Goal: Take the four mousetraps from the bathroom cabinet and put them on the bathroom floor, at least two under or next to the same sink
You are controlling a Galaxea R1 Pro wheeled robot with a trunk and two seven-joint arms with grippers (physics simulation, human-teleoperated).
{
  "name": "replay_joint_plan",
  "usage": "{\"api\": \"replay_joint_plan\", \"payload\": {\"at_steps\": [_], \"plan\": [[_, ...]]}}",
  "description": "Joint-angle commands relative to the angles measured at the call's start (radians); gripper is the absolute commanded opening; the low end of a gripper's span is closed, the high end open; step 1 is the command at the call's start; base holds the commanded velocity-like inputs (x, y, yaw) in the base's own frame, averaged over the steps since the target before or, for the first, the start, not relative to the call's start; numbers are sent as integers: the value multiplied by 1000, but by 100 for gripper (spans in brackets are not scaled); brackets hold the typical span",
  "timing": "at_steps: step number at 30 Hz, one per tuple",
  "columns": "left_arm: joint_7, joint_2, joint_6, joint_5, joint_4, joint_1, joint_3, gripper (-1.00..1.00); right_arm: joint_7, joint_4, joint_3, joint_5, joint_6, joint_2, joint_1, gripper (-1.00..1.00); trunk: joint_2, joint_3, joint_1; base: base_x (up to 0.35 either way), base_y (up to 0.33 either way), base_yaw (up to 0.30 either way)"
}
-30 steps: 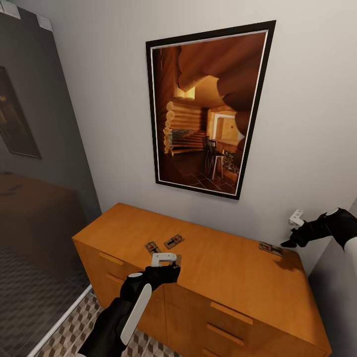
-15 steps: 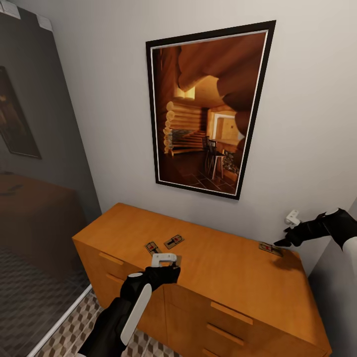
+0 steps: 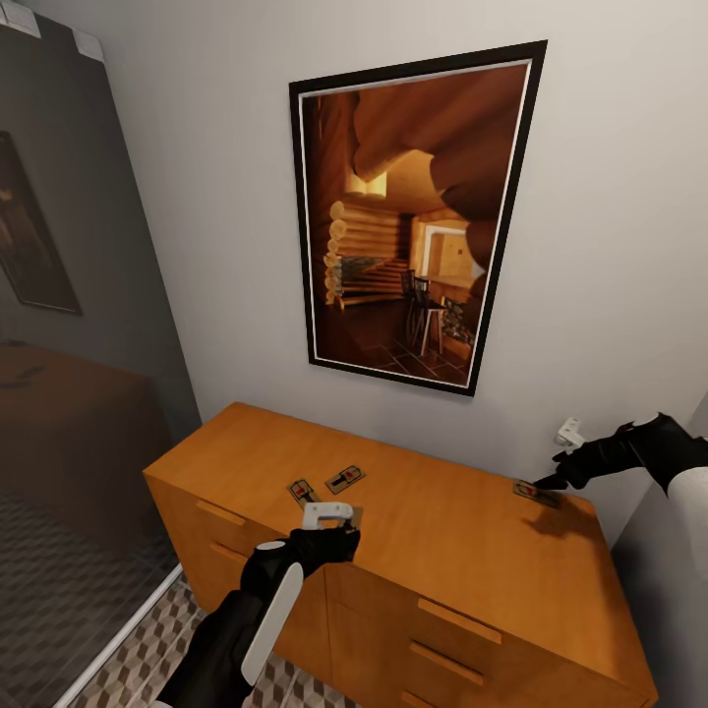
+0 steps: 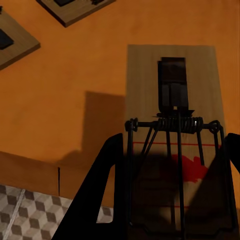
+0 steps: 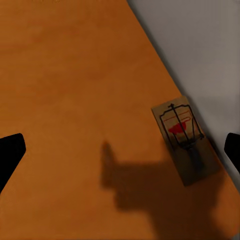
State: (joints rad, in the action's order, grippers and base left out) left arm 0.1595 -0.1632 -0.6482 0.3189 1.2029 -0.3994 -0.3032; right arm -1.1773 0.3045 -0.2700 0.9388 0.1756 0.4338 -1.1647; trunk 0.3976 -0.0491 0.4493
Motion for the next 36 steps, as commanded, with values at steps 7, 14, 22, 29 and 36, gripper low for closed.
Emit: {"api": "replay_joint_plan", "payload": {"at_steps": [7,14,22,29,36], "plan": [[9,-1,-4,9,1,-1,-3,-100,5,1,-8,5,13,-8,-1,100,2,-2,1,0,0,0],[11,-2,-2,11,1,-1,-3,-100,8,1,-8,5,12,-9,-1,100,2,-2,1,0,0,0],[11,-2,-3,11,1,-1,-4,-100,8,1,-8,1,13,-9,-1,100,2,-2,1,0,0,0],[11,-5,-2,11,1,-1,-5,-100,11,1,-8,7,13,-9,-1,100,2,-2,1,0,0,0],[11,-6,-2,11,1,-1,-6,-100,10,0,-8,8,13,-9,-1,100,2,-2,1,0,0,0]]}}
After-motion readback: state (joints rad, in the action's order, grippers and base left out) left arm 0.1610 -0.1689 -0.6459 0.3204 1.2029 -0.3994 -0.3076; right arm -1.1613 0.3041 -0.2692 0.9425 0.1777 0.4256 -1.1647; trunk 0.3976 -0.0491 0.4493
